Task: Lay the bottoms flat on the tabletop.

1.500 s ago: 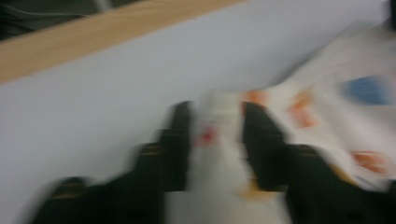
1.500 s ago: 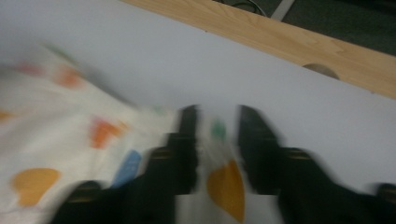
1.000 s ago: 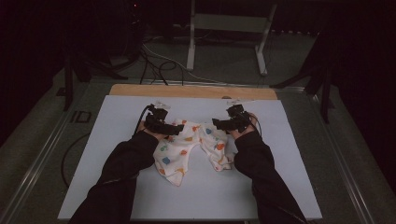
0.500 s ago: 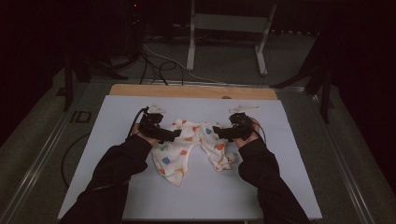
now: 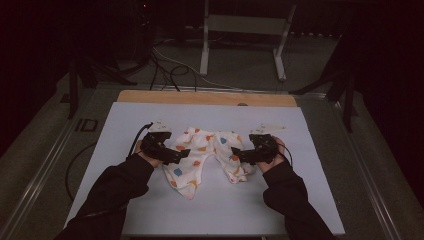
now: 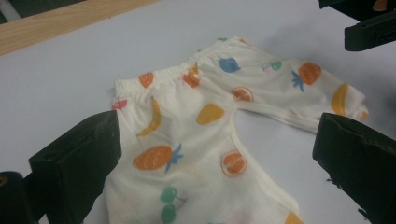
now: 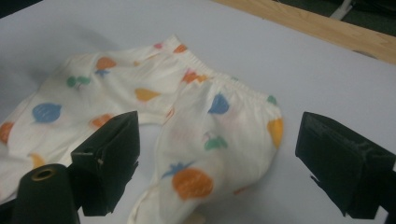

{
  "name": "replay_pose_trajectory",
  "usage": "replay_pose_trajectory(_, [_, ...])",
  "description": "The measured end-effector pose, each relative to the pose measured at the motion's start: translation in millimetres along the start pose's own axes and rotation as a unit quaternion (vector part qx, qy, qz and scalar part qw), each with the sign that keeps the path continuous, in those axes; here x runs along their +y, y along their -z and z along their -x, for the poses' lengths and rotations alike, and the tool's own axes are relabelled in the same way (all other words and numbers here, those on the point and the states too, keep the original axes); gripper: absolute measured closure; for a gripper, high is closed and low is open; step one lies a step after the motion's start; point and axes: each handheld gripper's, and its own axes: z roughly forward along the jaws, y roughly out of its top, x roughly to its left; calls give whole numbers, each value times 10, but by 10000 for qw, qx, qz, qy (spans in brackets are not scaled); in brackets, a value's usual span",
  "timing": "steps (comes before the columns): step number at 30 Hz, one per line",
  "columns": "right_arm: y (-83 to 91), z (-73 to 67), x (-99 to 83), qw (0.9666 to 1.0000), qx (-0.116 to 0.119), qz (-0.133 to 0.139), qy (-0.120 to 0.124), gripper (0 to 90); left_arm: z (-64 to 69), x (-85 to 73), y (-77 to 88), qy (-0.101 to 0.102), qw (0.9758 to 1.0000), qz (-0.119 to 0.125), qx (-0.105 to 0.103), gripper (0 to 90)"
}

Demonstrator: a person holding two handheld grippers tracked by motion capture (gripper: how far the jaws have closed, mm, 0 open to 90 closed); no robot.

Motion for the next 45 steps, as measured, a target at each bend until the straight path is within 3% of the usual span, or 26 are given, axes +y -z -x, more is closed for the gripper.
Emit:
replay_pose_trajectory(9, [148,-133,-225,9999,93,-3,55,137,81,-174,216,-65,9998,177,-92,33])
replay_pose_trajectory(11, [198,-182,-310,9999,126,3,84,137,111,-344,316,-2,9997,259,-10,58])
replay_pose_trajectory(16, [256,-227,-409,9999,154,-31,54,138,121,-538,367,35,9999,153,55,162])
replay_pose_trajectory(18, [291,-268,-471,9998,188,-82,86,138,127,-697,398,-33,9999,80,87,271])
replay_pose_trajectory(19, [302,-272,-485,9997,217,-89,89,137,127,-697,398,-33,9999,80,87,292])
replay_pose_trajectory(22, [330,-279,-511,9997,190,-80,92,138,60,-873,336,137,9989,-257,356,377])
replay_pose_trajectory(24, [346,-270,-522,9998,204,-48,43,138,1,-928,283,230,9983,-350,416,447])
replay_pose_trajectory(30, [378,-259,-525,9998,180,-40,26,139,-107,-976,51,266,9959,-670,540,530])
replay_pose_trajectory(32, [375,-259,-529,9998,185,-41,26,139,-136,-967,-4,299,9958,-652,574,566])
replay_pose_trajectory(35, [358,-256,-543,9998,197,-67,9,139,-153,-959,-81,328,9953,-754,505,634])
replay_pose_trajectory(37, [352,-262,-549,9998,188,-100,30,139,-127,-950,-94,185,9947,-818,599,674])
replay_pose_trajectory(40, [349,-263,-557,9997,200,-123,56,140,-104,-950,-92,180,9943,-858,612,727])
replay_pose_trajectory(43, [350,-261,-562,9997,195,-124,62,140,-54,-951,-80,287,9937,-933,543,900])
replay_pose_trajectory(45, [355,-262,-561,9997,179,-135,61,140,-19,-949,-70,184,9931,-956,654,900])
